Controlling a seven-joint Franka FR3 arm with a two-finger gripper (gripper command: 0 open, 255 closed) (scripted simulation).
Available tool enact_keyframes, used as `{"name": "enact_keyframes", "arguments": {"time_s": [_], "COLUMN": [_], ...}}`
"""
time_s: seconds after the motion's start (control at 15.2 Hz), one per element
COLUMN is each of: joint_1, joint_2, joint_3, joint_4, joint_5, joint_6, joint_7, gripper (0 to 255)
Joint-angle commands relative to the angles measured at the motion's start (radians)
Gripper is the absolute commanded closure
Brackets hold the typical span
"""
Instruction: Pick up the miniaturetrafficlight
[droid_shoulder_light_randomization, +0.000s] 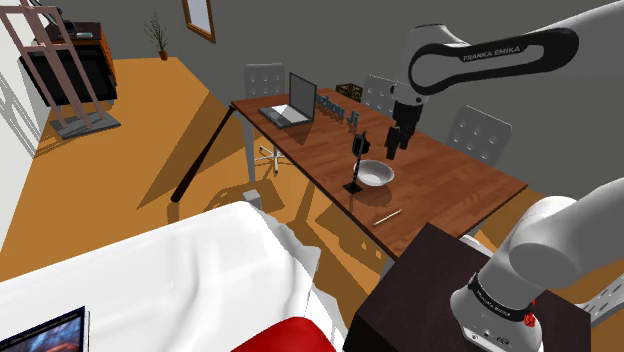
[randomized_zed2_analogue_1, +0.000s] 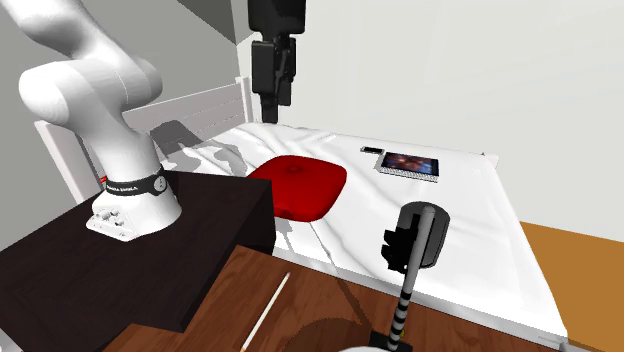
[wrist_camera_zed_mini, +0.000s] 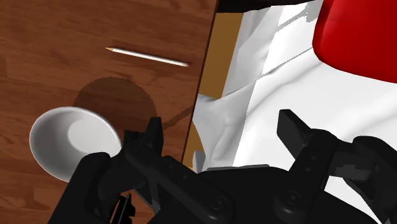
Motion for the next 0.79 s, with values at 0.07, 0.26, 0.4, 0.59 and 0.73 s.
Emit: {"name": "enact_keyframes", "arguments": {"time_s": [0.07,0.26,0.4,0.59,0.73], "joint_1": [-0.011,-0.020,-0.025,-0.036,-0.045], "joint_2": [0.103,0.200,0.267,0.369,0.439], "joint_3": [-0.037,-0.070,-0.090,-0.115,-0.128], "joint_4": [0.057,0.115,0.160,0.237,0.296], "joint_5": [-0.004,0.005,0.017,0.044,0.067], "joint_6": [0.069,0.128,0.161,0.203,0.225], "joint_7": [-0.058,-0.114,-0.153,-0.213,-0.254], "gripper": [0,0,0,0,0]}}
